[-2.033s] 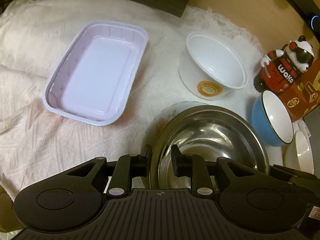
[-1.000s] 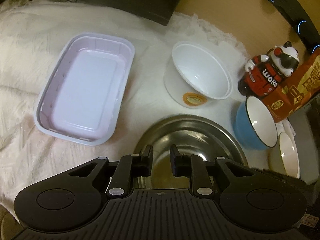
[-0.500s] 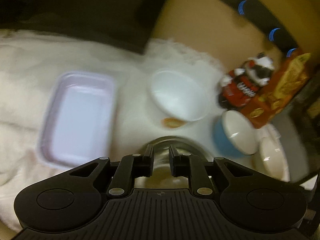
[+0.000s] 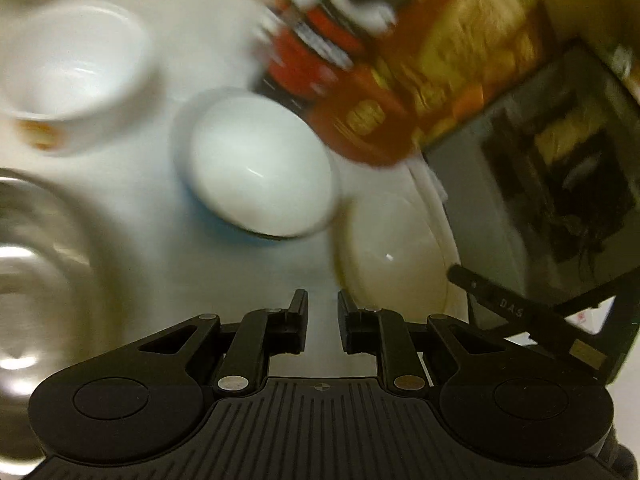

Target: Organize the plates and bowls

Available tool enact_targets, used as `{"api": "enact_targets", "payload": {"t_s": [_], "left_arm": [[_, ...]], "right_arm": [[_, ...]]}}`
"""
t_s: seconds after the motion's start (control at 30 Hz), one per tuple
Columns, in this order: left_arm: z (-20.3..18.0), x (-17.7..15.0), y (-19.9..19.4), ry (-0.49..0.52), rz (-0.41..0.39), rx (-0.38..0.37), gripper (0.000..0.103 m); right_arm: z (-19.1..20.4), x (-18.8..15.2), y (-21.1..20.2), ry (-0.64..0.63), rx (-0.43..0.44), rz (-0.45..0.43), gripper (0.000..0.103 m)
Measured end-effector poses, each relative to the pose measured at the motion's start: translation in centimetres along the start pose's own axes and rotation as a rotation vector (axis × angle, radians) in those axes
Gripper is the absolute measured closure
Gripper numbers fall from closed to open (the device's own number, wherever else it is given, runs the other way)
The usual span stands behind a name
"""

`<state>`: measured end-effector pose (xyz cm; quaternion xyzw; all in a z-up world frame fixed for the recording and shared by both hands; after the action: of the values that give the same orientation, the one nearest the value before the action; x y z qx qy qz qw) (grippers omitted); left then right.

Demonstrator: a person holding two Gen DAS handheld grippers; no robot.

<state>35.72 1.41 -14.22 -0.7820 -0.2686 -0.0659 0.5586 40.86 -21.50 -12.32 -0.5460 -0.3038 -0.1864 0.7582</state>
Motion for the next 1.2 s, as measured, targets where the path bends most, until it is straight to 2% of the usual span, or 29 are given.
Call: {"api": "enact_targets", "payload": {"t_s": [0.07, 0.17, 0.3, 0.4, 0.5, 0.53, 0.63, 0.77, 1.0, 1.1, 1.2], "left_arm": [[-2.3, 0.2, 2.3, -0.013, 0.022, 0.020, 0.085], [-4.1, 0.7, 4.4, -0.027, 0.006, 0.056, 0.084], [-4.6, 1.2, 7.0, -0.034, 0.000, 0.155, 0.084], [-5.0, 1.3, 9.1, -0.028, 0.010, 0.191, 0.084], [-5.5, 1.2, 10.2, -0.019, 0.028, 0.190, 0.083], [-5.6, 1.2, 10.2, -0.016, 0.030, 0.186, 0.079], [-5.5, 0.9, 9.6, 0.018, 0.035, 0.205, 0.079], [-4.1, -0.3, 7.6, 0.050, 0.068, 0.196, 0.079], [1.2, -4.3, 2.5, 0.108, 0.100, 0.228, 0.079], [3.8, -5.3, 1.2, 0.094, 0.109, 0.261, 0.079], [5.2, -5.6, 0.4, 0.099, 0.084, 0.291, 0.078]], "right_arm": [[-1.9, 0.2, 0.8, -0.014, 0.017, 0.012, 0.057], [-3.6, 0.6, 2.5, 0.008, 0.071, 0.038, 0.056], [-4.9, 0.8, 5.6, 0.005, 0.129, 0.076, 0.056], [-4.9, 0.8, 8.2, 0.031, 0.196, 0.124, 0.056], [-4.6, 0.1, 9.7, 0.087, 0.272, 0.186, 0.061], [-4.4, -0.1, 9.9, 0.095, 0.290, 0.202, 0.068], [-3.4, -0.5, 9.4, 0.071, 0.274, 0.213, 0.067], [-2.2, -1.3, 7.9, 0.094, 0.291, 0.231, 0.067], [4.3, -5.0, 3.9, 0.032, 0.331, 0.240, 0.067], [7.1, -7.1, 3.6, 0.015, 0.355, 0.264, 0.067], [9.3, -8.9, 3.9, 0.000, 0.352, 0.281, 0.067]]}}
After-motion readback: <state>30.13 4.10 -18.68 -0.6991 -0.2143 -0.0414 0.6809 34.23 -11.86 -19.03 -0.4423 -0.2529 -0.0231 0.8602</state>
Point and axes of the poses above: each gripper's, at about its wrist camera, not at the fingertips, and y roughly the way its jaws point, z to its left, x to its top, the point moved 7 cm from there along y, roughly the way its jaws point, and after that the axes turned 15 degrees about x, right-handed, at the moved point
